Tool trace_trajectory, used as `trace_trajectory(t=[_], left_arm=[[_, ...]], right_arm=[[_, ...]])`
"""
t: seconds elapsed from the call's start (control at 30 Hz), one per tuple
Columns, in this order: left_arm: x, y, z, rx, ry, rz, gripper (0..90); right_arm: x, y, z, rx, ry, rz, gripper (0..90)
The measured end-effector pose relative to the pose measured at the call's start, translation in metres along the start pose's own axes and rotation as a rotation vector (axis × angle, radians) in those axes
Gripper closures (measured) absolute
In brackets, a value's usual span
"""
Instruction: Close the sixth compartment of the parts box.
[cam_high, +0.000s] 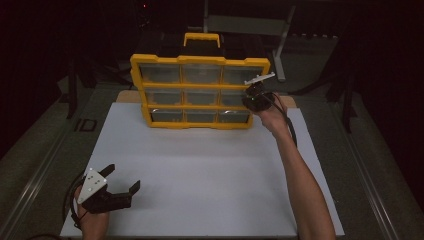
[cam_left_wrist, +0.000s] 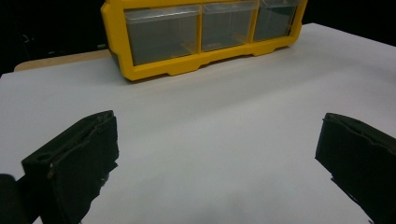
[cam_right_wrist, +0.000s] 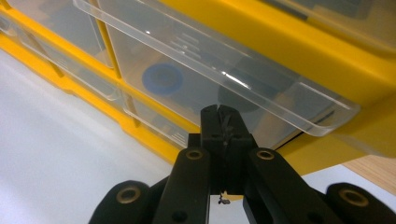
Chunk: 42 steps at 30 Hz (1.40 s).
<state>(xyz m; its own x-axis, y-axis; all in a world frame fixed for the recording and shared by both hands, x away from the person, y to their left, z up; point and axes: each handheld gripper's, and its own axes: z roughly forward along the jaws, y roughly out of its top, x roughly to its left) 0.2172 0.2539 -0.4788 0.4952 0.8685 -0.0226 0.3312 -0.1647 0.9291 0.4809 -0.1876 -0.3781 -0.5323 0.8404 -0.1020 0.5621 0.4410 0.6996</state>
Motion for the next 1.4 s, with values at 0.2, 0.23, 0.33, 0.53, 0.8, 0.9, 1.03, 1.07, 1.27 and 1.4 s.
trace_trajectory(t=[0.2, 0.23, 0.33, 0.53, 0.8, 0.9, 1.03, 1.07, 1.27, 1.4], left_arm=[[0.001, 0.000, -0.001, -0.001, 0.001, 0.000, 0.0], [0.001, 0.000, -0.001, -0.001, 0.001, 0.000, 0.0], [0.000, 0.000, -0.001, 0.000, -0.001, 0.001, 0.0], [0.000, 0.000, -0.001, -0.001, 0.000, 0.002, 0.0], [0.000, 0.000, -0.001, -0.003, 0.000, 0.002, 0.0], [0.000, 0.000, -0.001, -0.003, 0.001, 0.002, 0.0], [-0.001, 0.000, -0.001, -0.003, 0.001, 0.000, 0.0], [-0.001, 0.000, -0.001, -0.003, 0.002, 0.000, 0.0], [-0.001, 0.000, -0.002, -0.005, 0.002, 0.000, 0.0], [-0.001, 0.000, -0.001, -0.003, 0.002, 0.000, 0.0]], right_arm=[[0.001, -0.001, -0.001, 0.001, 0.003, -0.006, 89.8], [0.001, -0.002, -0.002, 0.002, 0.004, -0.010, 89.8], [0.004, -0.003, -0.007, 0.002, 0.013, -0.034, 86.1], [0.009, -0.007, -0.016, -0.002, 0.044, -0.068, 70.5], [0.019, -0.020, -0.029, -0.022, 0.083, -0.090, 57.8], [0.022, -0.025, -0.033, -0.022, 0.097, -0.100, 52.9], [0.024, -0.030, -0.039, -0.021, 0.117, -0.099, 44.3], [0.025, -0.032, -0.040, -0.021, 0.122, -0.099, 42.1], [0.030, -0.043, -0.047, -0.012, 0.115, -0.102, 27.4], [0.033, -0.050, -0.052, -0.012, 0.112, -0.097, 19.4]])
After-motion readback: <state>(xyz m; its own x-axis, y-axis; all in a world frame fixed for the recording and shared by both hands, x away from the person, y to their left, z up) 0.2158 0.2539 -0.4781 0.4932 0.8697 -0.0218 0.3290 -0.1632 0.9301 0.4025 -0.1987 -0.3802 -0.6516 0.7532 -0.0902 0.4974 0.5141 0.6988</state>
